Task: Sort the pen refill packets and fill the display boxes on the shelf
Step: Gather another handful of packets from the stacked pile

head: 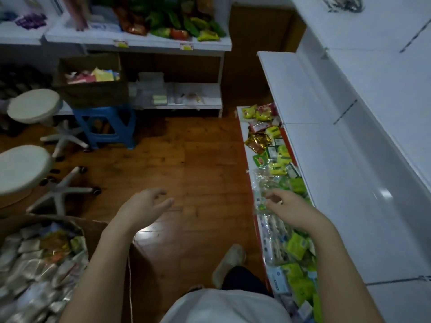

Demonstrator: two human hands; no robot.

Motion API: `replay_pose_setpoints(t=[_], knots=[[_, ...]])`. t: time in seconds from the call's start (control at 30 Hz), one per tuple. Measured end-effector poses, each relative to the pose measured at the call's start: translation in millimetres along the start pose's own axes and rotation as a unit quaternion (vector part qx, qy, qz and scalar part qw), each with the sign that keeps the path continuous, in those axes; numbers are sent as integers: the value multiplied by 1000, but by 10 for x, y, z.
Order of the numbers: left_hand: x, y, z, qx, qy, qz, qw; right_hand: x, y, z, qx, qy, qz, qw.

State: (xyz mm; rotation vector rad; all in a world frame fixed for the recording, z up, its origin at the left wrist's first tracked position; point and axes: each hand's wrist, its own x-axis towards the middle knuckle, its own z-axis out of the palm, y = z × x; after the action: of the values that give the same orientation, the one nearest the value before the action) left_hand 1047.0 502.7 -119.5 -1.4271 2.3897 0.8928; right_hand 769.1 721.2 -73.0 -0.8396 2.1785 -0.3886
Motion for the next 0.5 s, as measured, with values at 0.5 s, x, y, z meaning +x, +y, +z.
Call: replay_pose_setpoints(t=[0.5], knots=[[2047, 1290, -1147, 63, 85, 89, 990, 2289, -849, -1181, 22, 13, -98, 995]])
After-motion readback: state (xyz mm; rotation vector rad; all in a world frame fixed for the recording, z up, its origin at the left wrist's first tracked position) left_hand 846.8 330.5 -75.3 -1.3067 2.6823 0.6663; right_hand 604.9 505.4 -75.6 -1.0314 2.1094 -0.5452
